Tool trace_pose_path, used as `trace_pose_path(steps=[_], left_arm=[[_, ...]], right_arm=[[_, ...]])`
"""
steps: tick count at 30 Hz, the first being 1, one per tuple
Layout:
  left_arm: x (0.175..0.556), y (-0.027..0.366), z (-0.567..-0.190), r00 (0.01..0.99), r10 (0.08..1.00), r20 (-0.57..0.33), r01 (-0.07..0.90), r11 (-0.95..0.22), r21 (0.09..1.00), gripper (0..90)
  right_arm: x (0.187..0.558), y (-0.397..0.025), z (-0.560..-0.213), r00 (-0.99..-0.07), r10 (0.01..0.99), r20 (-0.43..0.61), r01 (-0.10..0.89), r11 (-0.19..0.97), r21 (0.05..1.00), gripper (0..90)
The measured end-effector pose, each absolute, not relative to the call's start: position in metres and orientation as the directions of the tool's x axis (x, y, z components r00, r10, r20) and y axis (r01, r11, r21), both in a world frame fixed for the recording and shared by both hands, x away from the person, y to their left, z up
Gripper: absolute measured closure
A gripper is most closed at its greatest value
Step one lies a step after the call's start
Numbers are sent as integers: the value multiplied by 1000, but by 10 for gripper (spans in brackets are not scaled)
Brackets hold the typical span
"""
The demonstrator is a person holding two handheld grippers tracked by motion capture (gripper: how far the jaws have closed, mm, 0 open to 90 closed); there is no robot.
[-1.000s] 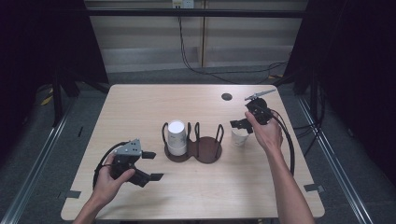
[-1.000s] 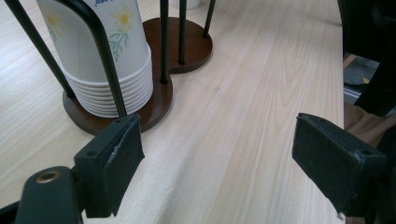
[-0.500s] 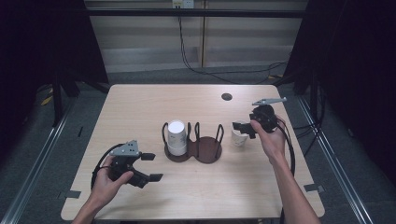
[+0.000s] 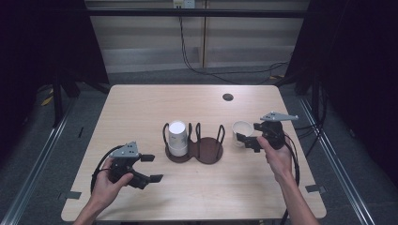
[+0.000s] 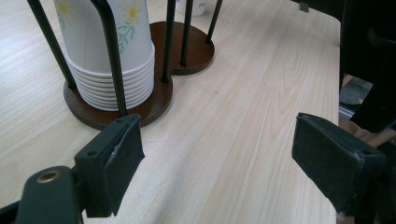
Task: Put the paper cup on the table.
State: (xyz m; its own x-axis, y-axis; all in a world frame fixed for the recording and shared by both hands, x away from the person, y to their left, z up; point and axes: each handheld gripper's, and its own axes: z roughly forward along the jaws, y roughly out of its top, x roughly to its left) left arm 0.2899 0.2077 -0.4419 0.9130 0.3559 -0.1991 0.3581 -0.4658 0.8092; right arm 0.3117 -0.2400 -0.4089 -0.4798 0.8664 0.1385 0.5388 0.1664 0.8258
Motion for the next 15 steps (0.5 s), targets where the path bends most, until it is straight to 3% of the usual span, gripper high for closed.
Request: trace_pose_path(steps=[15], left_arm=[[288,207,-444,902,368,-227,379,-420,825,164]], right_arm=[[273,-229,-422,-524,839,147,508,169,845,145]])
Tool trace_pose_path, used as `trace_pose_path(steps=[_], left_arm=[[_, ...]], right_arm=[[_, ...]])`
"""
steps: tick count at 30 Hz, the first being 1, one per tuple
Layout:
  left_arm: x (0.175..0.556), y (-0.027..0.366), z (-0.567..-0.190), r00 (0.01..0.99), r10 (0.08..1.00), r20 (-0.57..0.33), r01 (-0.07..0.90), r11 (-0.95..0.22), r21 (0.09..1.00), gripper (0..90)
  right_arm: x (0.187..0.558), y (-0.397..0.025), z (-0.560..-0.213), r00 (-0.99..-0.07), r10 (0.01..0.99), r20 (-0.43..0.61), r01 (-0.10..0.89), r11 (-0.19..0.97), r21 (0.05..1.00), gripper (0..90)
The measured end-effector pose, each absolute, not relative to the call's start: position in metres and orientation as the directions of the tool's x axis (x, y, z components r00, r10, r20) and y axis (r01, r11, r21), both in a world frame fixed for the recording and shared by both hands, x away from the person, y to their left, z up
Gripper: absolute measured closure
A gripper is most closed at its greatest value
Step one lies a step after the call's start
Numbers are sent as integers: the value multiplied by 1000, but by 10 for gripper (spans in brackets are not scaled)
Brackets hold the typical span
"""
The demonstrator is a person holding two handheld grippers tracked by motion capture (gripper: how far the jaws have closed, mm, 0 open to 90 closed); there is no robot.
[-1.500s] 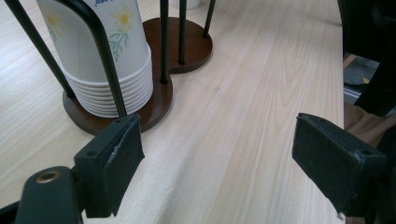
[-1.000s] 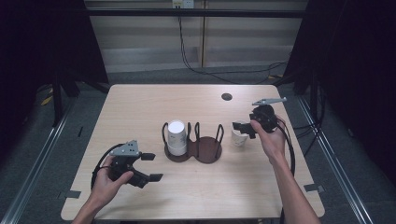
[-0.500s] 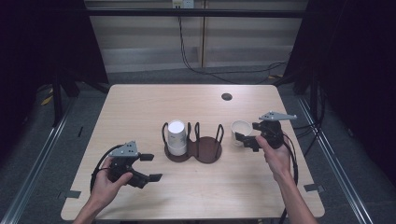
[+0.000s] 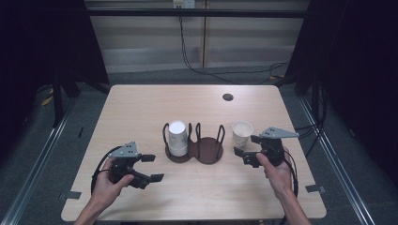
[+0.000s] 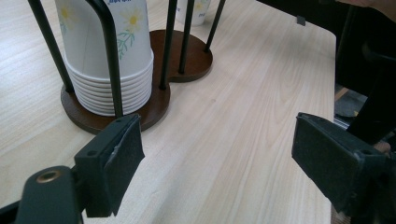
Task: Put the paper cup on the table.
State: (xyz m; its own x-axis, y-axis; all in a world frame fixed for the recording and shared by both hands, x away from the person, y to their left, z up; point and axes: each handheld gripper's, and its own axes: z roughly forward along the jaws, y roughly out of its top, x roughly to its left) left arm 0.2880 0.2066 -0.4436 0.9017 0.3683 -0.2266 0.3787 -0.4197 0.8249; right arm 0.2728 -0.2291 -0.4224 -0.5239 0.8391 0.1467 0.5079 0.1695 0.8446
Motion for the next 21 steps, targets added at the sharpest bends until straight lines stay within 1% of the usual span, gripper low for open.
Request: trace_pose_path(steps=[6,9,16,21], left_arm=[[288,207,-444,895,386,-222,383,-413,826,165],[288,207,-444,888,399,-227,394,-409,823,165],[289,207,-446,886,405,-226,396,-407,823,165],[288,207,-448,876,431,-219,404,-403,821,164]], right_arm=[[260,-221,-432,-541,824,168,511,163,844,144],[255,-212,-439,-565,811,152,513,202,834,147],[245,-199,-452,-575,797,186,498,160,852,151],[239,-195,-455,-583,790,191,498,162,852,145]])
